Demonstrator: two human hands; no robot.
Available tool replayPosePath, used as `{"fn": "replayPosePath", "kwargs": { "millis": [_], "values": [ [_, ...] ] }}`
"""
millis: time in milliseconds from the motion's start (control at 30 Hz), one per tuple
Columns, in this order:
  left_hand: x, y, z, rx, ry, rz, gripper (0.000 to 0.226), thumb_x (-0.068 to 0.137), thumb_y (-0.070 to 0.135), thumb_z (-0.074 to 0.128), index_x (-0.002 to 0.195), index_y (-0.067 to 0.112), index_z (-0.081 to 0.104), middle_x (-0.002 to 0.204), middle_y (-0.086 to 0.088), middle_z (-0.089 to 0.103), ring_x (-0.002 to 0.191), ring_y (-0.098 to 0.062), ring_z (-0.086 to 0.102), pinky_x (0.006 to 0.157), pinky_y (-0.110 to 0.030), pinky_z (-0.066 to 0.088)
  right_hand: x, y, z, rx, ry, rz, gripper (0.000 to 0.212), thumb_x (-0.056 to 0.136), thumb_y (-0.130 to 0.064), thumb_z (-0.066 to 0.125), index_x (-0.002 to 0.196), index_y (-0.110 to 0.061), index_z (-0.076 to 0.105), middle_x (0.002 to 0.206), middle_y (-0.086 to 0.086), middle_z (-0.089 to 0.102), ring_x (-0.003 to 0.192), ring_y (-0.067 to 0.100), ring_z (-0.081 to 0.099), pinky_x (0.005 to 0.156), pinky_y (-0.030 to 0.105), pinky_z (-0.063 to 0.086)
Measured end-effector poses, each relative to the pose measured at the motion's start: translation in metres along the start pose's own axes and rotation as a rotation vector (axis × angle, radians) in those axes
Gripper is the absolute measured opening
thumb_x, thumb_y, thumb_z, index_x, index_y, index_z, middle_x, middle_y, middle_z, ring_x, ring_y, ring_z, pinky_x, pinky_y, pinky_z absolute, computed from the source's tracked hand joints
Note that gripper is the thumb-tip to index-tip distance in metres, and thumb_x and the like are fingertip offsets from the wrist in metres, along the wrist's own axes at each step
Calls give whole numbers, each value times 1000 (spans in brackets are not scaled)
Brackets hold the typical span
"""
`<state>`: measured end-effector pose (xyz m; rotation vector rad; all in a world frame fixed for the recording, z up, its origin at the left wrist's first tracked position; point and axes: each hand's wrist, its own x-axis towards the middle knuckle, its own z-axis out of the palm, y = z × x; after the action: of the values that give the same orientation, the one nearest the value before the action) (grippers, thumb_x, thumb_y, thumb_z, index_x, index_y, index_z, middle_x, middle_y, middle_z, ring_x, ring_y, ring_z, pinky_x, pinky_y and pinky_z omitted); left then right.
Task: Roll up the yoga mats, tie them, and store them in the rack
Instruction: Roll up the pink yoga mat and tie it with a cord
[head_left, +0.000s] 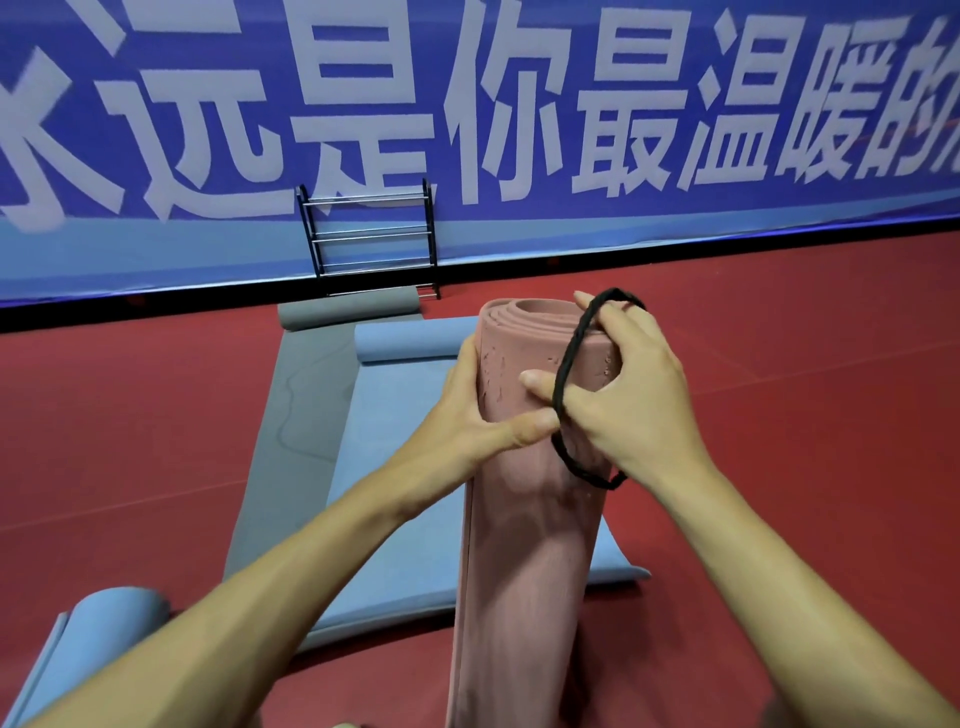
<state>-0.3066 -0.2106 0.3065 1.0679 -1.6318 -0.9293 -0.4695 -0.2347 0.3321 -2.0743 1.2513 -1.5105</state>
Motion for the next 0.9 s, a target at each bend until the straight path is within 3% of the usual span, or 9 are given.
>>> {"fn": "replayPosePath", "kwargs": {
  "millis": [100,233,333,433,533,600,667,733,900],
  "values": [
    [0,-3,5,184,47,-30,115,49,62,82,142,45,16,143,12,35,133,-8,38,107,-39,39,-2,-3,5,-28,-16,4,65,67,-33,85,125,-21,57,114,-8,46,103,3,43,79,-6,24],
    [1,-5,10,215,125,-14,90,68,49,60,145,36,14,143,9,35,131,-6,39,109,-39,37,-2,-2,5,-39,-17,-3,67,68,-32,83,128,-19,55,119,-6,45,113,8,46,86,1,26],
    [2,-1,10,184,207,7,53,82,40,41,134,40,30,138,15,44,127,-1,42,106,-31,36,-2,0,-1,-10,-43,7,74,70,-38,80,136,-24,49,122,-10,44,117,-1,42,90,-4,22],
    [1,4,8,233,359,-6,53,79,34,30,131,37,42,123,14,57,114,-6,52,95,-30,42,-3,2,-10,27,-110,19,73,76,-52,69,140,-25,47,136,-10,47,127,-1,41,98,6,26],
    [4,6,-3,286,425,78,54,83,30,26,129,29,54,115,12,64,103,-7,57,89,-28,47,-1,3,-19,119,-114,-6,52,83,-42,54,132,-25,57,136,-16,53,125,-8,45,104,10,32],
    [7,7,-11,250,461,35,47,84,37,28,108,25,67,102,8,69,95,-14,61,87,-38,52,2,5,-24,161,-108,1,40,87,-34,47,125,-32,62,134,-21,55,121,-10,49,107,21,37],
    [9,12,-16,121,516,-83,41,87,43,36,76,19,67,78,4,68,76,-17,62,81,-47,56,6,10,-28,175,-97,39,41,86,-32,44,121,-45,62,131,-10,61,107,4,61,100,40,48],
    [8,20,-17,31,547,-128,42,95,29,41,67,20,70,65,9,68,66,-8,63,73,-37,55,10,15,-31,148,-67,80,46,81,-34,45,119,-57,57,120,5,63,83,16,58,84,53,54],
    [9,30,-17,-99,547,-142,45,97,17,38,69,12,72,73,4,74,63,-4,64,57,-25,50,28,10,-35,204,-52,235,42,83,-23,47,88,-60,67,104,-19,71,81,13,67,57,35,58]
  ]
}}
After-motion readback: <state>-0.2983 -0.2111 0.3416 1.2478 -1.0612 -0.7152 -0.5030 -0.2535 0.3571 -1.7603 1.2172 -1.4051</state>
